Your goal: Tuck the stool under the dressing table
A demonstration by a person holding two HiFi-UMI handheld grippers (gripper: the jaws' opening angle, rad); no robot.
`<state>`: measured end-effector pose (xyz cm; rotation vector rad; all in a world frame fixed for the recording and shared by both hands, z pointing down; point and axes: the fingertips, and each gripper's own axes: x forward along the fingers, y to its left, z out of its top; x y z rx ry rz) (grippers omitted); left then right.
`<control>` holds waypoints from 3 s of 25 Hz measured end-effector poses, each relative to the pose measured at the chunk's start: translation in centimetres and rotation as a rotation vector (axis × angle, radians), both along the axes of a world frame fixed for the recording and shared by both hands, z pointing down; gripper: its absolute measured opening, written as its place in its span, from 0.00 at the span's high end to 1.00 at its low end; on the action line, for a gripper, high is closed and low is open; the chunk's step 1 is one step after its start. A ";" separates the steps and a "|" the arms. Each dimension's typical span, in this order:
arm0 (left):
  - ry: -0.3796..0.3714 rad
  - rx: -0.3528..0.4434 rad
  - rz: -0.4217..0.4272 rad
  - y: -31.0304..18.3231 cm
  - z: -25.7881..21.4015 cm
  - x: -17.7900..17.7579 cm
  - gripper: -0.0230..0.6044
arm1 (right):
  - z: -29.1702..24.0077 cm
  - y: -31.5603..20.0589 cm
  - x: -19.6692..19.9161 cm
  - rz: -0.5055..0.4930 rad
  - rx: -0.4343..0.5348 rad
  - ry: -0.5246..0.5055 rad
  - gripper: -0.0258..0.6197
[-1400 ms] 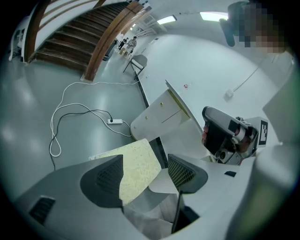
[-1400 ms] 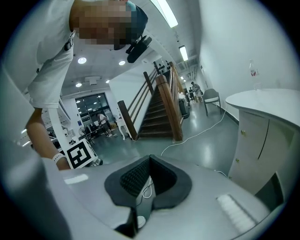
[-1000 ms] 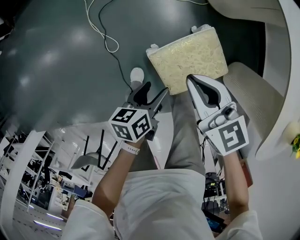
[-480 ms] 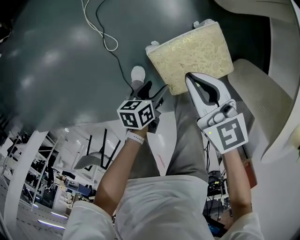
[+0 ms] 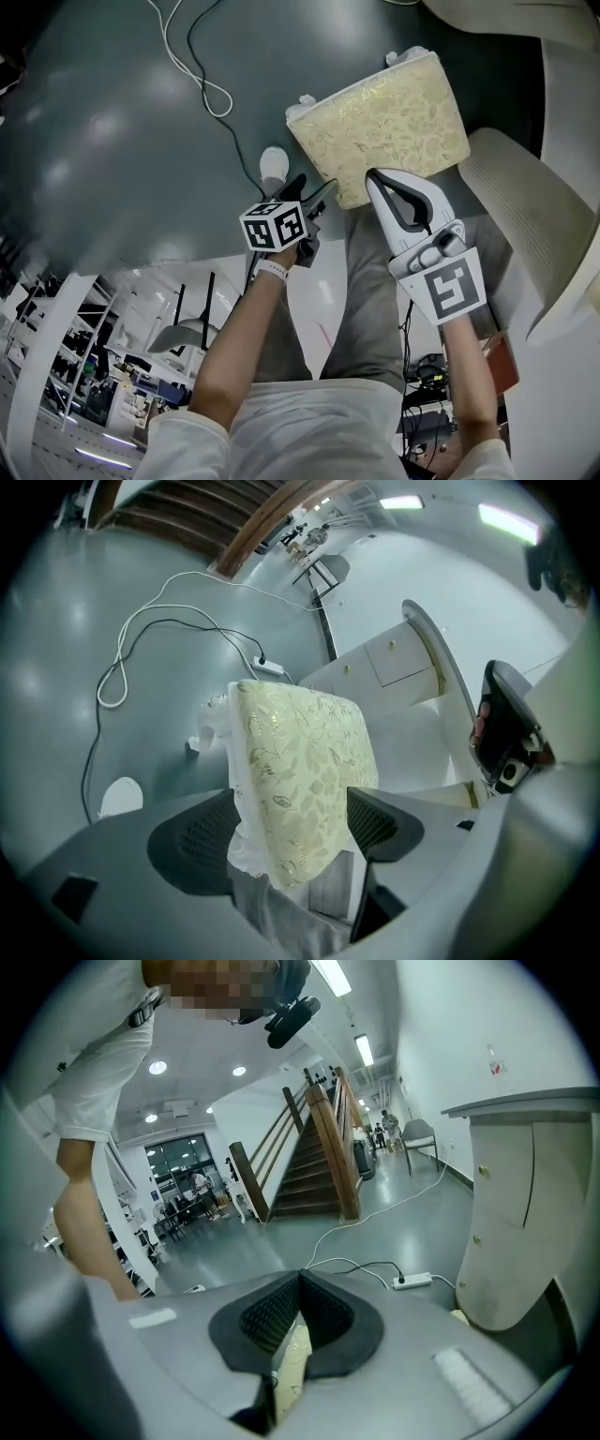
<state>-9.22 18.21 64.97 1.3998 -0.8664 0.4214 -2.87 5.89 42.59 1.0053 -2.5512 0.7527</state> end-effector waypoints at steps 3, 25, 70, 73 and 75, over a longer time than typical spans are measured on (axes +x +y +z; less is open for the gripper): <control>0.010 -0.007 -0.001 -0.2 1.1 0.1 0.39 | 0.4 0.2 0.3 0.006 -0.001 0.005 0.94; 0.210 -0.055 -0.048 -1.9 5.1 1.7 0.42 | 1.1 0.9 3.3 0.003 -0.034 -0.005 0.94; 0.234 0.036 -0.070 -16.7 5.2 19.2 0.44 | 1.6 -4.7 16.1 0.219 -0.021 -0.017 0.94; 0.228 0.019 -0.030 -17.6 5.4 20.1 0.43 | 1.6 -5.0 17.1 0.226 -0.022 -0.016 0.94; 0.234 0.008 -0.015 -17.4 5.3 20.0 0.43 | 1.6 -5.0 17.5 0.225 -0.020 -0.016 0.94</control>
